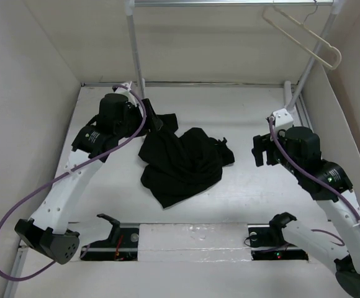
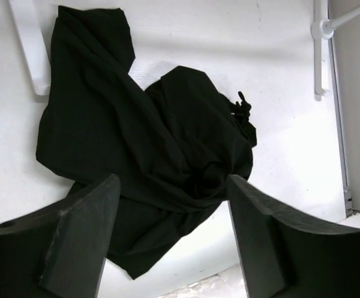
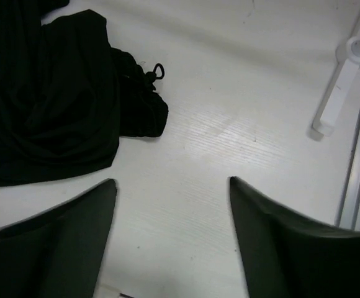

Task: Place the trousers on the hanger
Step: Flatten out the trousers at the center of the board.

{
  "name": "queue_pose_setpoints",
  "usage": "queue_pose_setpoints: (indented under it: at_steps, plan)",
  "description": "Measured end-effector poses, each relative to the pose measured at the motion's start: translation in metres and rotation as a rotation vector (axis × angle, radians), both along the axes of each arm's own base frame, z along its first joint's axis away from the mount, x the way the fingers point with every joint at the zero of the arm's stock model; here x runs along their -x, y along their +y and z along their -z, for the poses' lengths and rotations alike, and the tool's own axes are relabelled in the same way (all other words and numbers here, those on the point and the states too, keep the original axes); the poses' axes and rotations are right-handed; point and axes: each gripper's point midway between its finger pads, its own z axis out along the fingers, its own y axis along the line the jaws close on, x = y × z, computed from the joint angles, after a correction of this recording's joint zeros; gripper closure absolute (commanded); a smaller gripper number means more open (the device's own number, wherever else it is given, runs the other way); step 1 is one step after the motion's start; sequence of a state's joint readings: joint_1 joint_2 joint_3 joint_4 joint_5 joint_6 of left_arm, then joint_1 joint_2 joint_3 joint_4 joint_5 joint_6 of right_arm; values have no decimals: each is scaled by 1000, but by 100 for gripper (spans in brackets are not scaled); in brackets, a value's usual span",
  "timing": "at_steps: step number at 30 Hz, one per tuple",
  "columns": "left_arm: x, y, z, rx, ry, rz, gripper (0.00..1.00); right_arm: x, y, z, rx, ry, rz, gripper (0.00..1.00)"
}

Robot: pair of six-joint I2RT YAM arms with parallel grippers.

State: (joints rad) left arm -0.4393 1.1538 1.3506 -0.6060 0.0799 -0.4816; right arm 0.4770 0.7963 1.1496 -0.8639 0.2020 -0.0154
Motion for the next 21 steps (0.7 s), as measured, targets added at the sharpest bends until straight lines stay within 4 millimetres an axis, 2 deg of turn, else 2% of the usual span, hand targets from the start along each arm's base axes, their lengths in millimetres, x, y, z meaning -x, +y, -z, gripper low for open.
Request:
queue_pose_setpoints:
  at_steps: [1,2,5,8,10,12,13,14,15,17,18,19,21]
  plan:
    - [-1,0,-1,8,-2,-5,28,-1,1,1,4,4,-4,39]
    - [-2,2,-3,17,-5,-15,29,-1,2,3,10,10,-12,75]
    - [-6,12,-6,32,-10,-67,29,-4,5,7,21,29,-26,100]
    - [-10,26,0,28,2,-153,28,-7,5,11,33,42,-27,99]
    - [-14,36,10,21,25,-217,28,-10,4,12,39,43,-26,97]
    - [-19,46,31,10,69,-287,28,-15,3,16,38,53,-21,74]
    - [-22,53,45,4,96,-323,28,-20,3,19,36,56,-17,63]
    - [-24,62,63,-1,132,-359,28,-25,3,24,35,64,-15,42]
    - [-26,70,80,-5,166,-391,28,-31,4,32,28,77,-14,36]
    - [-28,92,125,-10,256,-467,28,-43,8,53,21,107,-26,33]
    - [-27,94,130,-11,268,-474,27,-49,10,68,16,139,-33,33]
    - [-23,109,169,-25,356,-532,27,-54,13,83,8,176,-44,33]
    - [-19,113,198,-37,428,-546,26,-64,19,111,-6,238,-65,32]
